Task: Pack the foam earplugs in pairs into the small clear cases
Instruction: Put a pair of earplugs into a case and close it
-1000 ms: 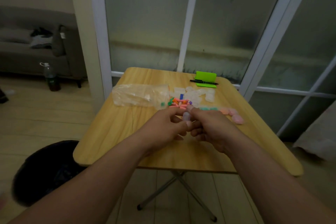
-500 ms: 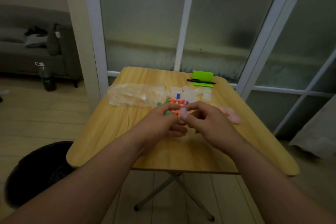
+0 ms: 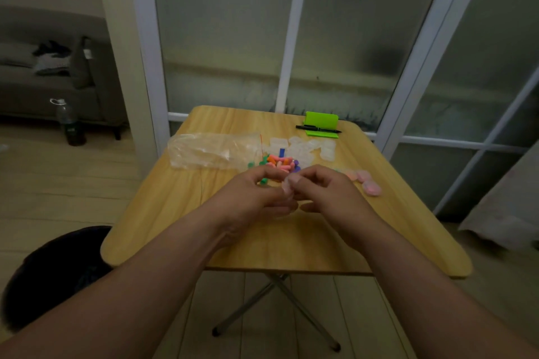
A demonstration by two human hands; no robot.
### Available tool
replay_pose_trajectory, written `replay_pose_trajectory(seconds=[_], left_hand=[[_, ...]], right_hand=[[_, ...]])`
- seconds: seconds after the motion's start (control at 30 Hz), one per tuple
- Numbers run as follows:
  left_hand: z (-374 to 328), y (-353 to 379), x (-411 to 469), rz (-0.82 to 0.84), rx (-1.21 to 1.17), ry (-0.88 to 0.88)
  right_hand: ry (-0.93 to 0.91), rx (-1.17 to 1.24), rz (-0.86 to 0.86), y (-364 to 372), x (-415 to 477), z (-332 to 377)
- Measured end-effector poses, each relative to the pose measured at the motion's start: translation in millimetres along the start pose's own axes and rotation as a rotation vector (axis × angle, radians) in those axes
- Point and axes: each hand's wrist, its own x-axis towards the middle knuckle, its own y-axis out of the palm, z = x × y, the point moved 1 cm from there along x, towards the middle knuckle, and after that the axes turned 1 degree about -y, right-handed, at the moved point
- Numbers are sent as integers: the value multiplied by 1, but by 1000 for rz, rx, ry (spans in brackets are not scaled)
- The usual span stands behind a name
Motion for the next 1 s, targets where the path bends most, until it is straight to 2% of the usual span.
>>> replay_pose_trajectory(seconds=[0.1,0.27,0.6,0.73,0.8,0.9,1.0], left_hand=[[2,0,0,10,75,12],[6,1,4,-33,64,-1],[2,-2,4,-70,-182,-93],[3,-3,3,-79,-275,-132],[6,-4,4,-61,-270,-184],[12,0,0,66,-211,-296],[20,5,-3,147,-140,-291]], right_hand=[[66,77,47,1,1,-3],[87,117,2,6,4,-8],[112,166,-62,3,8,-7],[69,-139,-106,1,3,-6],[40,-185,-91,-2,2,-8],[-28,-210,-84,-6,5,-7],[-93,-267,-26,0,9,-7]])
